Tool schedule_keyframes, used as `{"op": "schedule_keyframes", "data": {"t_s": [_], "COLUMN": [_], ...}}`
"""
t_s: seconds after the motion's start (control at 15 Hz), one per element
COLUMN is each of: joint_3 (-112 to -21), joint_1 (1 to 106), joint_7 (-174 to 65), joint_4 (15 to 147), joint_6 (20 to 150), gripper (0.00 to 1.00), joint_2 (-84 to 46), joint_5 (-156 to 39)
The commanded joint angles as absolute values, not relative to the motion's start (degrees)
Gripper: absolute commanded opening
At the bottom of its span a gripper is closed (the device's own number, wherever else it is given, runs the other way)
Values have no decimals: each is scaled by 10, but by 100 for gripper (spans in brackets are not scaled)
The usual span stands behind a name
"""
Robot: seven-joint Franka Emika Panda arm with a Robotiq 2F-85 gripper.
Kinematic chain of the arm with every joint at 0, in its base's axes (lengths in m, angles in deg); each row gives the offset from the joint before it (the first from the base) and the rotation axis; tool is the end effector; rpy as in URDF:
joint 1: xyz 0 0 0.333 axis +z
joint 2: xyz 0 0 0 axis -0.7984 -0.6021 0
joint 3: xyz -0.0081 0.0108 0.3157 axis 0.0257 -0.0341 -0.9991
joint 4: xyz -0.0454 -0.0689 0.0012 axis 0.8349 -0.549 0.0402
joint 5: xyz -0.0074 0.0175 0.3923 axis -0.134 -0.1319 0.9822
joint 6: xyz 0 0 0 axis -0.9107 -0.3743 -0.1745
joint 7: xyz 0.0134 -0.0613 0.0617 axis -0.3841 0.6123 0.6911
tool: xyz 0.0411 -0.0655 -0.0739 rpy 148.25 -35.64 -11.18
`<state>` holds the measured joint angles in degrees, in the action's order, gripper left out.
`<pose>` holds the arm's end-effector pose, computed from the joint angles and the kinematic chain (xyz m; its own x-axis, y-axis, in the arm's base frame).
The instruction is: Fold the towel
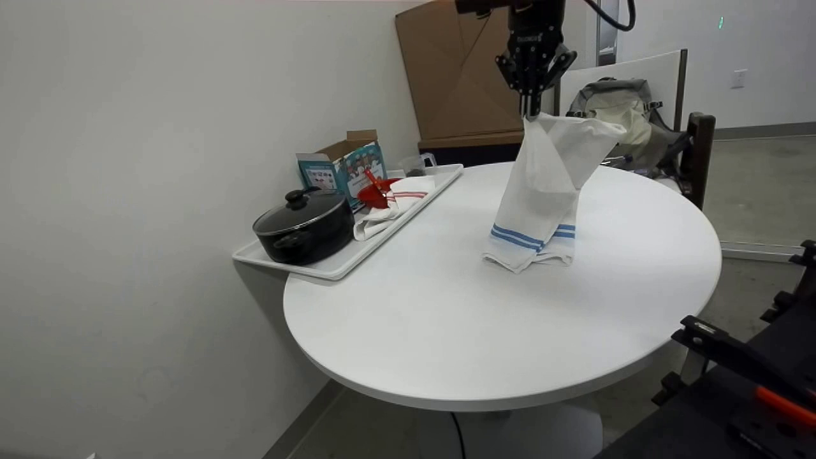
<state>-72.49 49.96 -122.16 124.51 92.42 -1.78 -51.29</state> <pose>0.5075 -0.0082 0.3392 0.2395 -0.9708 -0.0169 -0.9637 -0.2355 -0.1257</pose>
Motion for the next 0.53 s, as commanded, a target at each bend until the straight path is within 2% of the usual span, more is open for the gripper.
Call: {"op": "schedule_keyframes", "data": {"t_s": [0.0,0.47], "joint_3": [-729,-723], "joint_1": [529,586], "joint_7": [-1297,-1403], "joint_4": [1208,1158], "joint_6": [906,873], "gripper": [5,5], "joint_2": [-66,-130], "joint_5": [-577,-648]}}
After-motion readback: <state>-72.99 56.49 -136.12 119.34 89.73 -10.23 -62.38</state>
